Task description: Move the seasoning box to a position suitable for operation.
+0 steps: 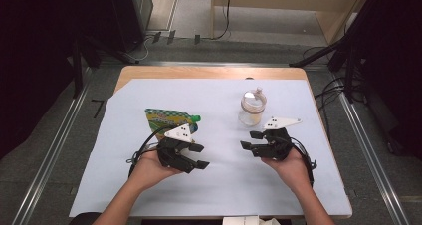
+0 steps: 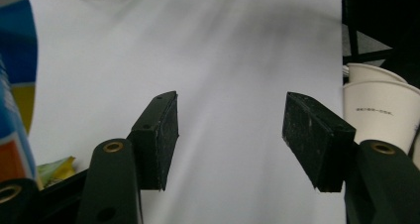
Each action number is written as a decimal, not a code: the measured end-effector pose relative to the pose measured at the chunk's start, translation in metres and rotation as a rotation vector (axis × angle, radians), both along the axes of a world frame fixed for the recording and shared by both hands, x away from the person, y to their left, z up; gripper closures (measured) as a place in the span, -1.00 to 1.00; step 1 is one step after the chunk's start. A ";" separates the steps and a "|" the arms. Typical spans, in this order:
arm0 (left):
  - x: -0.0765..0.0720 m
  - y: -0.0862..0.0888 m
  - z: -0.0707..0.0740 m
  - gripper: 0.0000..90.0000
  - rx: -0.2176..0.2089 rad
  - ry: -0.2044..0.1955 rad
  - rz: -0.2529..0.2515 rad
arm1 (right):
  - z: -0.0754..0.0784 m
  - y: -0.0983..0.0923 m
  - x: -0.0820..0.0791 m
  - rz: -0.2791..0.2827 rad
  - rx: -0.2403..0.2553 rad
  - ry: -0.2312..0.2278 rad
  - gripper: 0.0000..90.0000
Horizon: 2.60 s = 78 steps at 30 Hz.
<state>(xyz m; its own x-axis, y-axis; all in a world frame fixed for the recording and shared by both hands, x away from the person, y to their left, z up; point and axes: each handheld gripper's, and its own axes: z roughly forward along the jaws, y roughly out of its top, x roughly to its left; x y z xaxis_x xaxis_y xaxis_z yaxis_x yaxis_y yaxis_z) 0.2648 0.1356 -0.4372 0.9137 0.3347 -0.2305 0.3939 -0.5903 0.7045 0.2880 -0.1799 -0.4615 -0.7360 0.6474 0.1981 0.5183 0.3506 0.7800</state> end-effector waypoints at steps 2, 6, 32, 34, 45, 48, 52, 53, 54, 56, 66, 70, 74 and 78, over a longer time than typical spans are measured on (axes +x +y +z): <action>-0.001 0.004 0.004 -0.14 -0.069 0.030 -0.009 | 0.001 0.001 -0.001 -0.005 0.000 0.001 0.02; -0.004 0.009 0.010 -0.15 -0.082 0.012 -0.004 | 0.000 0.001 0.000 -0.008 0.003 -0.006 0.03; -0.001 0.003 0.001 -0.12 -0.007 0.017 0.001 | 0.004 -0.016 0.013 -0.094 0.009 -0.055 -0.20; -0.001 0.003 0.001 -0.12 -0.006 0.018 0.002 | 0.005 -0.020 0.017 -0.112 0.016 -0.058 -0.26; -0.001 0.001 0.000 -0.12 -0.006 0.014 -0.003 | -0.005 -0.027 0.047 -0.214 0.016 -0.059 -0.64; -0.001 0.000 0.000 -0.12 0.001 0.016 -0.002 | -0.008 -0.024 0.055 -0.224 -0.010 -0.064 -0.65; -0.001 0.000 -0.001 -0.11 0.008 0.013 -0.006 | -0.009 -0.021 0.063 -0.248 -0.004 -0.087 -0.63; -0.001 0.000 -0.001 -0.11 0.009 0.012 -0.006 | -0.010 -0.020 0.066 -0.247 -0.003 -0.088 -0.64; -0.001 0.000 -0.001 -0.11 0.010 0.017 -0.002 | -0.011 -0.019 0.069 -0.244 -0.008 -0.090 -0.65; -0.001 0.000 -0.001 -0.11 0.008 0.015 -0.002 | -0.014 -0.017 0.075 -0.254 -0.019 -0.092 -0.67; -0.002 -0.002 -0.003 -0.11 0.011 0.025 -0.003 | -0.031 -0.013 0.094 -0.283 0.037 -0.083 -0.73; -0.004 -0.002 -0.003 -0.11 0.007 0.027 0.000 | -0.038 -0.008 0.101 -0.297 0.049 -0.078 -0.79; -0.006 -0.003 -0.005 -0.11 0.010 0.029 0.001 | -0.042 -0.002 0.105 -0.310 0.039 -0.096 -0.81; -0.008 -0.003 -0.005 -0.12 0.013 0.029 -0.001 | -0.046 0.004 0.108 -0.329 0.017 -0.107 -0.81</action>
